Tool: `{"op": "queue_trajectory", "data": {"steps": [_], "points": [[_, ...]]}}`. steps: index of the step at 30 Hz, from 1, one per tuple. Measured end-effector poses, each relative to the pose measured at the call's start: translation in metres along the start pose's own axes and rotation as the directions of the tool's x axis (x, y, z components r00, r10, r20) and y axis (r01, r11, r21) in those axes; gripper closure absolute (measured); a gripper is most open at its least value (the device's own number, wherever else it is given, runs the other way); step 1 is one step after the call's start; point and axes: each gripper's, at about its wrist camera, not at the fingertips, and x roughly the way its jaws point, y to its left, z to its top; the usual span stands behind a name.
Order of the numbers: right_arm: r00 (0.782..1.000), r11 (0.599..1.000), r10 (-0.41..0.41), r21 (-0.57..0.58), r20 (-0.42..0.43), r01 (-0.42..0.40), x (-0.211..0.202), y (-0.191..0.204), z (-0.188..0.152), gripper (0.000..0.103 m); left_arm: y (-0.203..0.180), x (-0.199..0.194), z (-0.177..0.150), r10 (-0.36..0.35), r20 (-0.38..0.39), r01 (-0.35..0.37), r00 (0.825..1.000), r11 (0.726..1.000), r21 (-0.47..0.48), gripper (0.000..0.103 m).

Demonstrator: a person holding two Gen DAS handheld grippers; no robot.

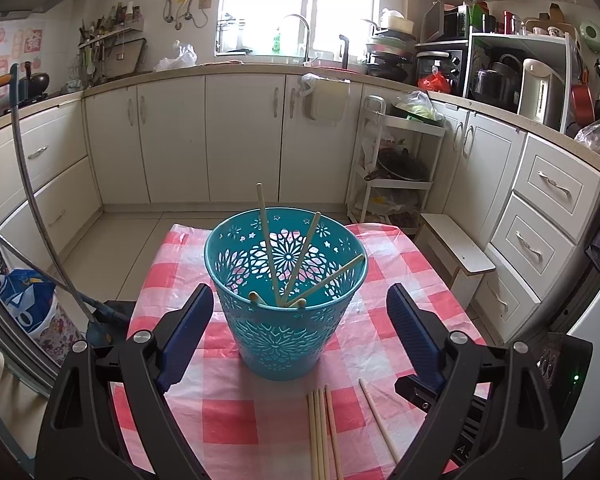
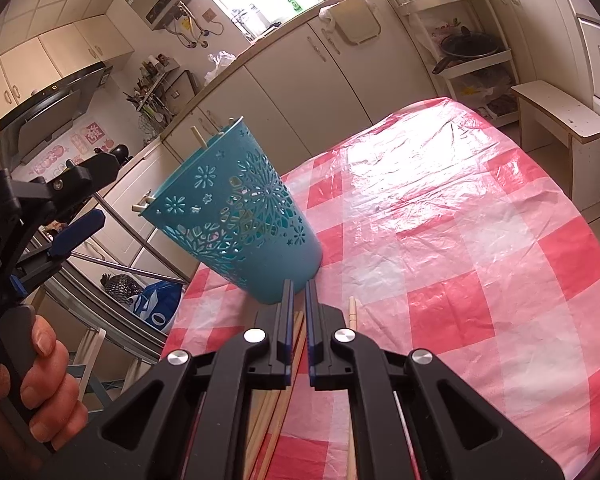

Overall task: Organize utensils
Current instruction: 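Close the right tool on a single wooden stick near the bundle, then lift the stick with the right tool and carry it over the basket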

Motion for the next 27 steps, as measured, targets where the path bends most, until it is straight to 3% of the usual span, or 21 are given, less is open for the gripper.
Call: {"op": "queue_trajectory", "data": {"steps": [12, 18, 21, 24, 27], "points": [[0.999, 0.999, 0.039, 0.031, 0.023, -0.039, -0.007, 0.0, 0.006, 0.097, 0.01, 0.002, -0.001, 0.015, -0.001, -0.015, 1.0, 1.0, 0.005, 0.018], [0.996, 0.996, 0.069, 0.049, 0.057, -0.072, -0.017, 0.007, 0.016, 0.097, 0.065, 0.003, 0.007, 0.092, -0.001, -0.091, 0.996, 0.986, -0.138, 0.018], [0.993, 0.994, 0.087, 0.053, 0.078, -0.092, -0.023, 0.011, 0.024, 0.097, 0.109, 0.003, 0.007, 0.137, -0.019, -0.137, 0.99, 0.954, -0.267, 0.018], [0.988, 0.992, 0.111, 0.052, 0.103, -0.117, -0.028, 0.017, 0.037, 0.097, 0.152, 0.003, 0.002, 0.166, -0.051, -0.172, 0.985, 0.896, -0.409, 0.018], [0.982, 0.988, 0.144, 0.042, 0.125, -0.15, -0.029, 0.028, 0.052, 0.097, 0.171, 0.004, -0.002, 0.18, -0.062, -0.188, 0.982, 0.865, -0.465, 0.018]]}}
